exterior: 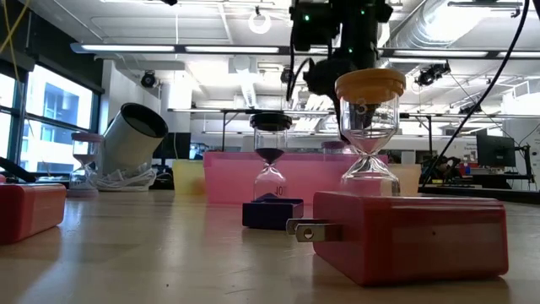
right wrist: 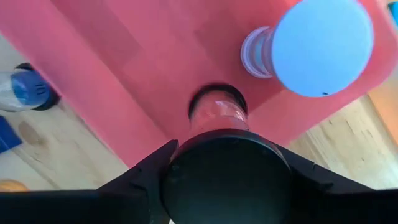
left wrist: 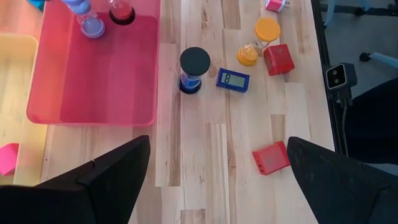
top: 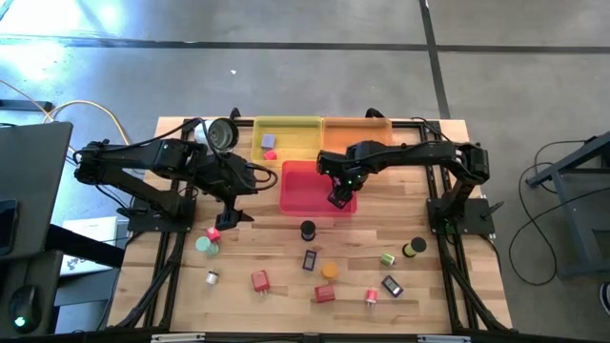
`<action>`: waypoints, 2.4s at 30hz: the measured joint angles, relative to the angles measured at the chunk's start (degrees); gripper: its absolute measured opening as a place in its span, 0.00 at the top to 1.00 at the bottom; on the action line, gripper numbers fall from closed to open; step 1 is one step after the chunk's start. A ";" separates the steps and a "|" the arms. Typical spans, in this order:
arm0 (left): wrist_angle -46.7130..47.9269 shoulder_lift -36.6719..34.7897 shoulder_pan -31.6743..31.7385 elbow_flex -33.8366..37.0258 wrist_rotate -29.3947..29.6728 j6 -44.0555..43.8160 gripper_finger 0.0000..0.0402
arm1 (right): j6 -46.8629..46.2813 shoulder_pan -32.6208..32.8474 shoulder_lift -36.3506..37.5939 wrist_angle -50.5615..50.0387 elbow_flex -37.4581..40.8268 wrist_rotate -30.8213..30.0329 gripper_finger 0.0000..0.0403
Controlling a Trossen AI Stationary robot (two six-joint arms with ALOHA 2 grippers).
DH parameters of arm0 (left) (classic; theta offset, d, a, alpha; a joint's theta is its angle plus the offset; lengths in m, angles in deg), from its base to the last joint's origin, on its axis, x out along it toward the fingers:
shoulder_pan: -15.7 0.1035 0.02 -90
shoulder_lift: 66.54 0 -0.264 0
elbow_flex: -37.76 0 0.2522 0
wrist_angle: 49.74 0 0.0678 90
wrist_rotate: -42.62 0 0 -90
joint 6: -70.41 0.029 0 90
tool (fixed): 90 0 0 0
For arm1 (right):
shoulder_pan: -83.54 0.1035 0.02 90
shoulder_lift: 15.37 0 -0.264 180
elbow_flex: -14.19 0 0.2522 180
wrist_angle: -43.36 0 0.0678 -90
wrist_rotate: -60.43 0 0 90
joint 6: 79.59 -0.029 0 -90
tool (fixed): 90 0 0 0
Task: Pick & Place Office items
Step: Put the middle black hourglass into the red bin, then put the green charger adapter into the yellow bin
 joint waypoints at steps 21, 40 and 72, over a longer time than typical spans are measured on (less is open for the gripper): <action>0.11 0.00 -0.02 0.00 0.00 2.47 0.08 | 0.41 -2.20 0.00 9.37 6.39 0.97 0.52; 0.11 0.00 -0.02 0.00 0.00 2.47 0.08 | -1.10 -2.15 4.80 8.57 6.39 1.66 0.11; 0.42 0.00 0.00 0.00 0.04 -1.57 0.08 | -21.00 20.83 21.01 -5.75 6.37 10.93 0.15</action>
